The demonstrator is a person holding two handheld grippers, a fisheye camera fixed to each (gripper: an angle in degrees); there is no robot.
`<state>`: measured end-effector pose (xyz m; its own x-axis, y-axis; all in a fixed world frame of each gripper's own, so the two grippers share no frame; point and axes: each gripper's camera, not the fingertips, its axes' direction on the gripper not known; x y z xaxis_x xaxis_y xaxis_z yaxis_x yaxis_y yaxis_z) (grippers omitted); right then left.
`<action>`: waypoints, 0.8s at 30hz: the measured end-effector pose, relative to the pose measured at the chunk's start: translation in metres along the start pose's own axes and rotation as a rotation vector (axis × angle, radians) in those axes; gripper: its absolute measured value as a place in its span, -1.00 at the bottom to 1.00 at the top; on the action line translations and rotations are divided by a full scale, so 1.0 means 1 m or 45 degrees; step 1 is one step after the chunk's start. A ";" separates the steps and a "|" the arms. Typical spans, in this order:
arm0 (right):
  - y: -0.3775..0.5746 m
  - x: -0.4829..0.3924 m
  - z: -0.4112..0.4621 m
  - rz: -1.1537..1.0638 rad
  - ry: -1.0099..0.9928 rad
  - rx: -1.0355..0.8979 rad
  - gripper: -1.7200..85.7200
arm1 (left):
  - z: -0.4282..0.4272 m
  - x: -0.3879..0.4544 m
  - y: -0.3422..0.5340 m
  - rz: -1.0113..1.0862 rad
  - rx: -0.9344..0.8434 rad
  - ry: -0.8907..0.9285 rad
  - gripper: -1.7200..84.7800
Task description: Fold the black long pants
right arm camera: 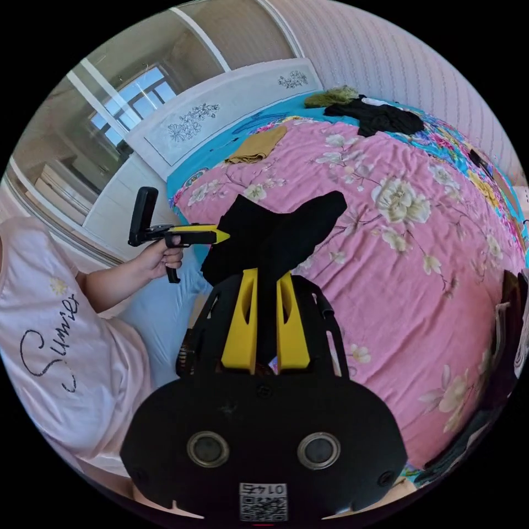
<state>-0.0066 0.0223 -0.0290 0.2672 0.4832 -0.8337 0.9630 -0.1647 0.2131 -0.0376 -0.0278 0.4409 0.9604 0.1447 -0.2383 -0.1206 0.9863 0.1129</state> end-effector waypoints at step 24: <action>0.065 0.274 -0.366 1.049 0.739 0.314 -0.67 | 0.350 0.381 -0.274 0.488 -0.064 0.309 -0.81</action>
<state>0.1414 0.4589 -0.0568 0.8783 0.4698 -0.0890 0.4576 -0.7720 0.4411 0.4490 -0.2711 0.6572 0.7580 0.5084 -0.4086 -0.4735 0.8597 0.1914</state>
